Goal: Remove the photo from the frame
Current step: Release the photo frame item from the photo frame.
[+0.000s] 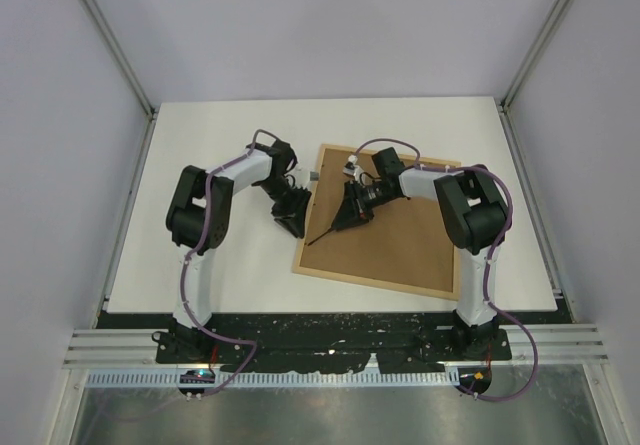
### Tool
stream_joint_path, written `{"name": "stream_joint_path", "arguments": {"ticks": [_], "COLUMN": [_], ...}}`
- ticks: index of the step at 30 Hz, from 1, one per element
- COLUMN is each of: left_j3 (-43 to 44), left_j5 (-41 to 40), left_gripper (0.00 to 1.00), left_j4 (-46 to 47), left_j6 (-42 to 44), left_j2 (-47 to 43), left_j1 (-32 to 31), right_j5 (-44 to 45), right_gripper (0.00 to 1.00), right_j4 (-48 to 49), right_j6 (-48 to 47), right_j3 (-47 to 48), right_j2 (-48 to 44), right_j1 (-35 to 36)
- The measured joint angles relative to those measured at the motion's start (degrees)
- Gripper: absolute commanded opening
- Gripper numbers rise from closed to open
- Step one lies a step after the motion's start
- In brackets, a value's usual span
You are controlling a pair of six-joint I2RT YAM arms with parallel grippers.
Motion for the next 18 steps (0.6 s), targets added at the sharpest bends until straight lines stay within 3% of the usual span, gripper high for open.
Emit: {"name": "stream_joint_path", "arguments": {"ticks": [18], "left_j3": [0.0], "left_j5": [0.7], "left_gripper": [0.2], "left_j4": [0.0], "left_j6": [-1.6], "left_j2": [0.0], "left_j1": [0.0], "right_j5": [0.0], "right_gripper": [0.08], "right_j4": [7.4], "right_j6": [3.9], "right_j3": [-0.6], "right_j2": [0.5], "right_j1": [-0.1]}}
